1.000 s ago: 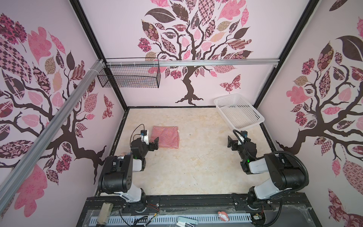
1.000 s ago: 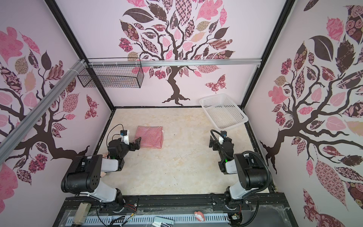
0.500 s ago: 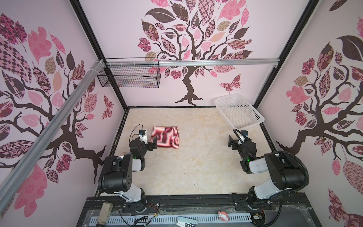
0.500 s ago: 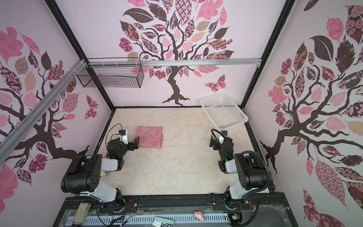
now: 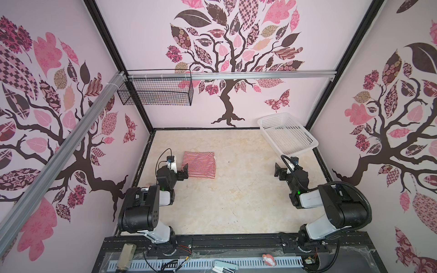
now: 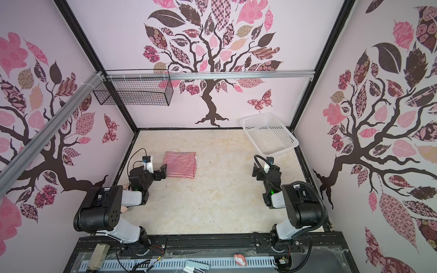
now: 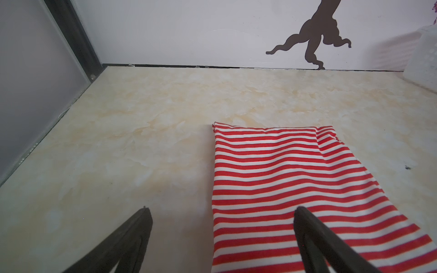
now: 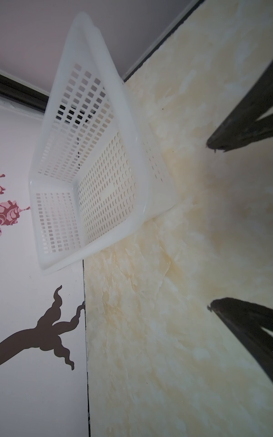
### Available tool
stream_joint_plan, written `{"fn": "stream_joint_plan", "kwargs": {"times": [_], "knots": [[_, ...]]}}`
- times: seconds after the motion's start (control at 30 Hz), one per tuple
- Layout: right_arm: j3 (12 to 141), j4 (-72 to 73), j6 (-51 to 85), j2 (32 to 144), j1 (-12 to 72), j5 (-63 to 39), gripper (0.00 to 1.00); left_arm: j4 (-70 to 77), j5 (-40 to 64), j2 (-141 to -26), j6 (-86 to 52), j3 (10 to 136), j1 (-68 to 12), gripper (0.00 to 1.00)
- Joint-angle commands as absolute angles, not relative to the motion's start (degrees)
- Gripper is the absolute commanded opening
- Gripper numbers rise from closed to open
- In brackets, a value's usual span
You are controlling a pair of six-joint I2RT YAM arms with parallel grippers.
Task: Fold and stack tank tops
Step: Reset both arms
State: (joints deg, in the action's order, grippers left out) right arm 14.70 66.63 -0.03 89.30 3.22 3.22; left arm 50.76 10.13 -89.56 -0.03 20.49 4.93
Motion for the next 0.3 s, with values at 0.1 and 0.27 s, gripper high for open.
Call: {"fn": "stream_joint_plan", "kwargs": {"times": [0.1,0.27], "knots": [[15.94,67.15,0.37,89.21,2.99,3.69,1.0,50.08,8.79,-89.29,-0.04,21.89,4.31,0.97],[15.96,67.15,0.35,89.21,2.99,3.64,1.0,50.35,8.79,-89.12,-0.06,21.64,4.31,0.97]]}}
